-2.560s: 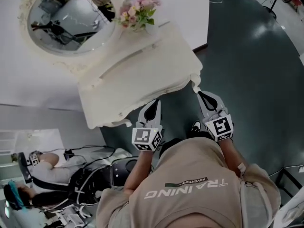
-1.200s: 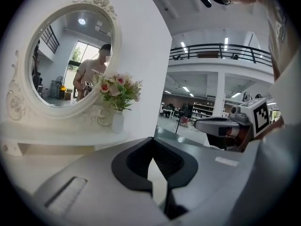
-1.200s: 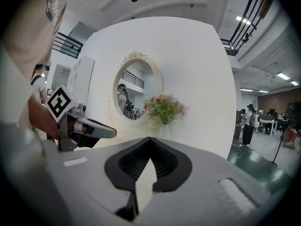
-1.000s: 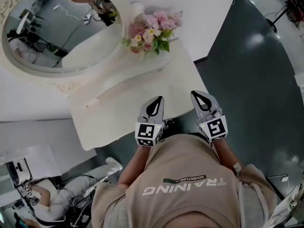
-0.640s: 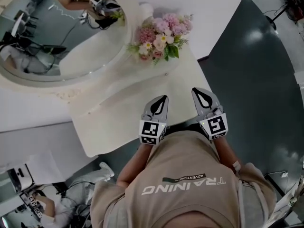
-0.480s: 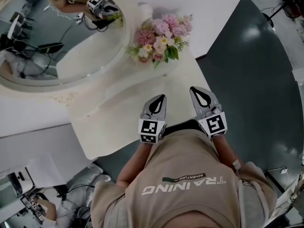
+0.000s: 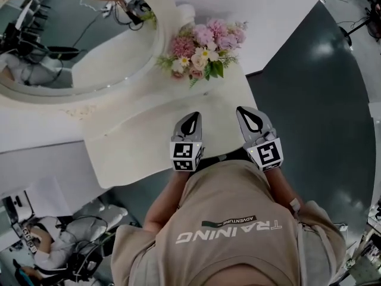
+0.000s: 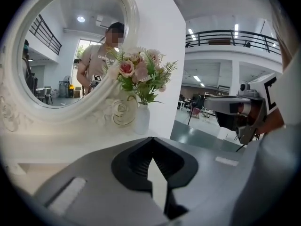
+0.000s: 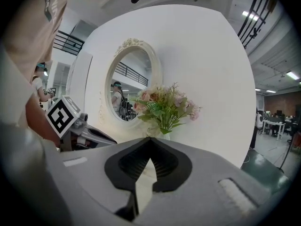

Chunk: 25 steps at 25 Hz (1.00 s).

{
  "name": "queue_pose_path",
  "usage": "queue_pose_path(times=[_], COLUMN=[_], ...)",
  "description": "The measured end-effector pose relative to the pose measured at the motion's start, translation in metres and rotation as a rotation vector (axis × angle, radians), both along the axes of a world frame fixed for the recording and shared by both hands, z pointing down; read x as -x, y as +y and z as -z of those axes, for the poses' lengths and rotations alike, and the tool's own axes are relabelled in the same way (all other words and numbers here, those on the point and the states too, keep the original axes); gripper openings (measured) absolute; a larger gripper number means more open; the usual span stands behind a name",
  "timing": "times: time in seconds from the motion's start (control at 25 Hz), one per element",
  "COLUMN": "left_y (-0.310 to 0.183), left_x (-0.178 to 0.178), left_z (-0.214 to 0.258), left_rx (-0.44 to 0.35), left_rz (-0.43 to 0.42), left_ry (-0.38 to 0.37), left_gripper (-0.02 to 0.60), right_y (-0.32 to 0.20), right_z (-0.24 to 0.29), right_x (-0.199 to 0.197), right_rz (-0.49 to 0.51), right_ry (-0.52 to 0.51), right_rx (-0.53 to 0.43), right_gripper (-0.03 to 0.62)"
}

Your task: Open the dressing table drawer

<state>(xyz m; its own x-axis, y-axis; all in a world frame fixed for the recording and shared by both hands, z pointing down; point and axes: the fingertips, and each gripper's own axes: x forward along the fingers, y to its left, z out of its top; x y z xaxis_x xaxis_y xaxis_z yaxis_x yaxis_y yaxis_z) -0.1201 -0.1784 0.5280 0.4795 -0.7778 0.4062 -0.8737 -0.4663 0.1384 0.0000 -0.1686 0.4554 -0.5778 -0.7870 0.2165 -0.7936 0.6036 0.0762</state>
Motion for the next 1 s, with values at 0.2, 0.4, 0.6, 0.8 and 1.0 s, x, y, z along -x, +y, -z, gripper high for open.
queue_pose_path(times=[0.2,0.4,0.6,0.8,1.0], left_y=[-0.004,-0.012,-0.024,-0.038,-0.046], left_x=[0.000,-0.005,-0.019,-0.024,-0.029], left_z=[-0.009,-0.012,-0.031,-0.058,-0.075], left_rx=[0.036,0.040,0.066,0.119,0.168], left_rz=[0.119,0.194,0.237,0.275,0.288], left_ry=[-0.011,-0.033,-0.034,-0.017,-0.017], left_gripper=[0.018,0.018,0.018,0.018,0.040], right_y=[-0.010,-0.017,-0.021,-0.027,-0.025], right_z=[0.004,-0.005,-0.016,-0.028,-0.036], right_x=[-0.007,-0.011,-0.023,-0.030,-0.039], right_rz=[0.115,0.196,0.229,0.245,0.244], right_ry=[-0.018,-0.021,-0.053,-0.041,-0.061], right_rx=[-0.010,-0.034,-0.018,-0.010,0.035], right_gripper=[0.002,0.002,0.002,0.002,0.002])
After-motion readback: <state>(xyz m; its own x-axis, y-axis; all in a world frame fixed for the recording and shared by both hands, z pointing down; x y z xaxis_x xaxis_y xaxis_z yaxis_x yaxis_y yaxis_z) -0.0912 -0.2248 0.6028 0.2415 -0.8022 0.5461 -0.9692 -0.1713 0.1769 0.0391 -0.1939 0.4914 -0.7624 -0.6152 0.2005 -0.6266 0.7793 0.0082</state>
